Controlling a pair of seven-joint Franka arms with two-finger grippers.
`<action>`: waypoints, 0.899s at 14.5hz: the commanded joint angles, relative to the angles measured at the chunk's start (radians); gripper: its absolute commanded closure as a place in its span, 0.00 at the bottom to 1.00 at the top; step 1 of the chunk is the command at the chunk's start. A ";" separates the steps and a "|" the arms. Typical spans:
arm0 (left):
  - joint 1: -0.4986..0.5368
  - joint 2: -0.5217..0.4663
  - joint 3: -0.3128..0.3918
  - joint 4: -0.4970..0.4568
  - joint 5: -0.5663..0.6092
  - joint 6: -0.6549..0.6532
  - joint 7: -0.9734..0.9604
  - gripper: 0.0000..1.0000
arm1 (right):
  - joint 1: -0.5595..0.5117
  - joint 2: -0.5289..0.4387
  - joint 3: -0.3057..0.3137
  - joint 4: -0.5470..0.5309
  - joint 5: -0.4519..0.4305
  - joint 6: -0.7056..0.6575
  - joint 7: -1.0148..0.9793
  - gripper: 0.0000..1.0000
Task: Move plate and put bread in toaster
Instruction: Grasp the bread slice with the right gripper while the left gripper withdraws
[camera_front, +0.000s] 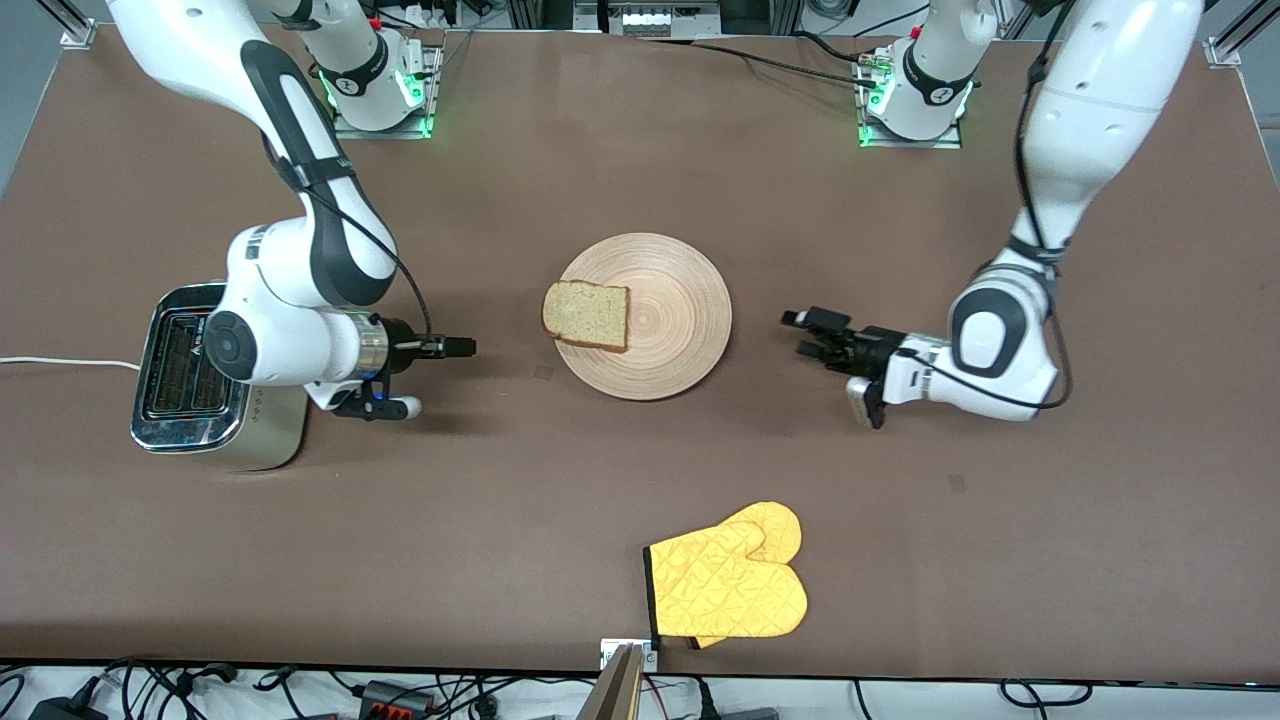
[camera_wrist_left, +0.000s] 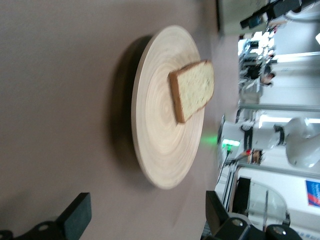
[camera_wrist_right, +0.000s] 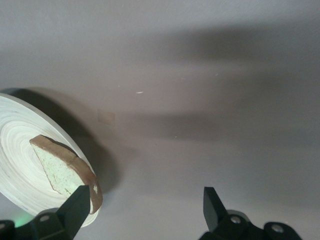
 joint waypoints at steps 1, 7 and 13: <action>-0.007 -0.063 -0.001 0.055 0.222 -0.051 -0.140 0.00 | 0.039 0.019 -0.001 -0.007 0.049 0.002 0.005 0.00; -0.036 -0.140 -0.021 0.112 0.681 -0.122 -0.409 0.00 | 0.105 0.096 0.004 0.001 0.222 0.048 -0.049 0.00; -0.085 -0.163 -0.026 0.222 0.929 -0.158 -0.754 0.00 | 0.169 0.120 0.004 -0.007 0.250 0.086 -0.053 0.00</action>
